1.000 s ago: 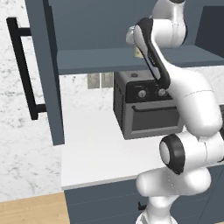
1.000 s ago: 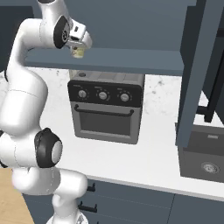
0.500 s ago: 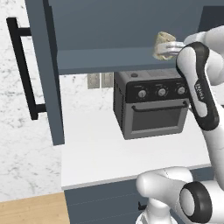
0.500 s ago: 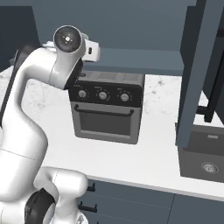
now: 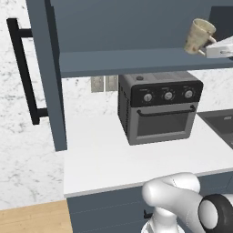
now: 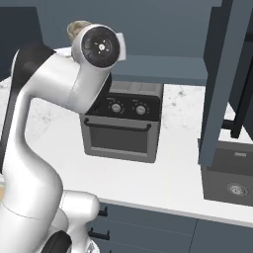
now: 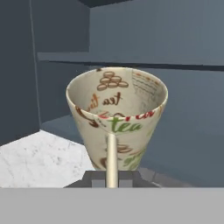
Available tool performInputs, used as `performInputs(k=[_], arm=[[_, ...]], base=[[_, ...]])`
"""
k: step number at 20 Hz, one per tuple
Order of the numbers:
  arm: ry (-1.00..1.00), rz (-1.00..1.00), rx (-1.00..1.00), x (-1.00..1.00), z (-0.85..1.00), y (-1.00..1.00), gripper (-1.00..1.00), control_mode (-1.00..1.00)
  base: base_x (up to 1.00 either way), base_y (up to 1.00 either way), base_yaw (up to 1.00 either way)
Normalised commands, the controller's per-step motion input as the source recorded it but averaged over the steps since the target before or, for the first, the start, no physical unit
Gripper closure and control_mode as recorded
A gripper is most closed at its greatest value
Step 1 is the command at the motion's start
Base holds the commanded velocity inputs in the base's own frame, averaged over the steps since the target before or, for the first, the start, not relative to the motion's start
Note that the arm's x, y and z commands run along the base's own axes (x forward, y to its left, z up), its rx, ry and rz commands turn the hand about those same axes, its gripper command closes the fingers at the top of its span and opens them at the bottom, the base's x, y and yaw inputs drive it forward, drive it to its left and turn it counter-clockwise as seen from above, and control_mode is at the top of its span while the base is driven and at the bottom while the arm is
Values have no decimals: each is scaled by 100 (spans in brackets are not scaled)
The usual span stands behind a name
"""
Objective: Gather all objects into one cabinet and sort the glasses and bowls to opposite sides.
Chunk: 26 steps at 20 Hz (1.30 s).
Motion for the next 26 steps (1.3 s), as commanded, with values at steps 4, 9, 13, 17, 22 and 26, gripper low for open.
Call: performInputs(k=[4,9,13,17,22,26], arm=[[5,10,-30,-100,7,-8,100,-100],[5,0,-20,-100,0,-5,100,-100],[3,-2,-4,-100,6,-23,100,-100],[12,-4,0,-100,19,-35,100,-100],[4,-2,-10,-21,0,4,100,-100],[2,0,0,0,0,0,100,-100]], base=[[0,0,0],[0,0,0],[0,0,0],[0,0,0],[0,0,0],[0,0,0]])
